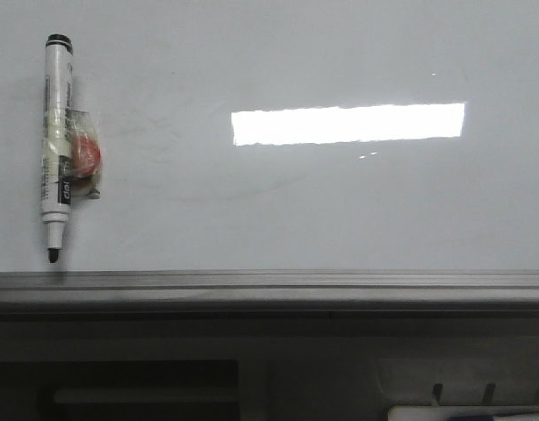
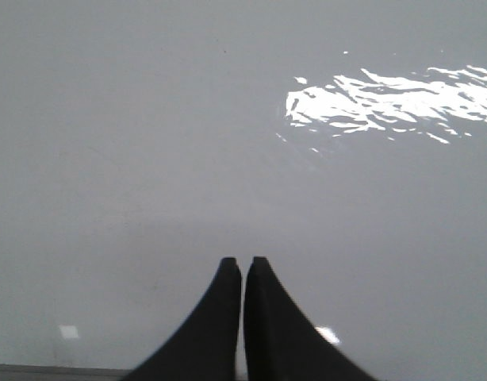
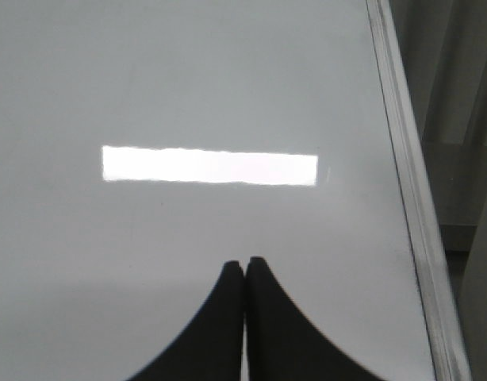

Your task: Write number 3 on whiteboard

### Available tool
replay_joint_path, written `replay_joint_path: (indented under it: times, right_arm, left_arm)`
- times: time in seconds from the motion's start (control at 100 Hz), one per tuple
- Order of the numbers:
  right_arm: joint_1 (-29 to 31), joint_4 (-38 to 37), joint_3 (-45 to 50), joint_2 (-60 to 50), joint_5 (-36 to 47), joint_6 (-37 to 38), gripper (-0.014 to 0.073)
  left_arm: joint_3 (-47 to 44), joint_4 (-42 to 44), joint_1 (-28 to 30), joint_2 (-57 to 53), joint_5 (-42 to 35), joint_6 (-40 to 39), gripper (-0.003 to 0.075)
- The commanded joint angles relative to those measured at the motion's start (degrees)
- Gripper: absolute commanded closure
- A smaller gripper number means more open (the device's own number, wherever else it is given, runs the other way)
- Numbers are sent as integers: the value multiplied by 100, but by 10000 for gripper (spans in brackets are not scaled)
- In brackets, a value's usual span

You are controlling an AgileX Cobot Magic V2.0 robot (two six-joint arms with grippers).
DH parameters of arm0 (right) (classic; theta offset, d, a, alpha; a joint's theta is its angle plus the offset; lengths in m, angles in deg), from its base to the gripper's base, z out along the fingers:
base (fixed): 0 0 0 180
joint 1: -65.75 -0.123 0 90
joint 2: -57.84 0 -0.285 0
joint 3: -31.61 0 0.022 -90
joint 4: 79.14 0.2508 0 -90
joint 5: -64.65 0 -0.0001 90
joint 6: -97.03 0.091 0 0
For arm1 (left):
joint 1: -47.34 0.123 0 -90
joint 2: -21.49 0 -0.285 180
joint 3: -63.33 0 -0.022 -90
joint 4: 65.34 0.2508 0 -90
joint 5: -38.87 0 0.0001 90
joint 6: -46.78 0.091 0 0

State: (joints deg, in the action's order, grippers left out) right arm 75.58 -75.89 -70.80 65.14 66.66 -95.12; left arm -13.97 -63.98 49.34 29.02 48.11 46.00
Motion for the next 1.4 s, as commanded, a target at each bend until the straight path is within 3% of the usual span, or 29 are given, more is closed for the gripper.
replay_joint_path:
  times: [0.0,0.21,0.35,0.42,0.52,0.64,0.83,0.91,0.99,1.08,1.16,1.27,1.39]
  right_arm:
    - [23,-42,181,-97,556,-11,635]
    - [23,-42,171,-97,554,-11,635]
    - [23,405,-127,108,-168,-11,636]
    - [23,912,-403,363,-324,-11,635]
    - [23,989,-967,776,-1486,-11,635]
    - [23,989,-1409,1286,-2258,-11,635]
    - [23,1279,-1492,1436,-2289,-11,635]
    - [15,1279,-1492,1436,-2289,-11,635]
    - [1,1279,-1492,1436,-2262,-11,635]
    - [1,1279,-1492,1424,-2094,-11,635]
    - [1,1279,-1492,1424,-2050,-11,635]
    - [1,1279,-1492,1424,-1953,-11,635]
    - [1,1279,-1492,1424,-1855,-11,635]
  left_arm:
    - [-63,12,16,-137,-565,-33,741]
    - [-7,-538,16,-137,-1271,-33,741]
    - [271,-612,16,-26,-762,-33,741]
    - [563,-835,16,156,-117,-33,741]
    - [1221,-863,-9,615,555,-33,741]
    - [1778,-961,-8,1080,401,-33,741]
    - [1864,-923,-20,1383,112,-22,732]
    - [1864,-1000,-111,1480,155,4,633]
    - [1864,-1013,-245,1584,65,79,470]
    - [1680,-967,-372,1710,-688,79,325]
    - [1484,-1102,-427,1866,-1458,79,312]
    - [1452,-683,-657,2070,-1773,79,312]
    - [1452,-249,-1318,2234,-2119,79,312]
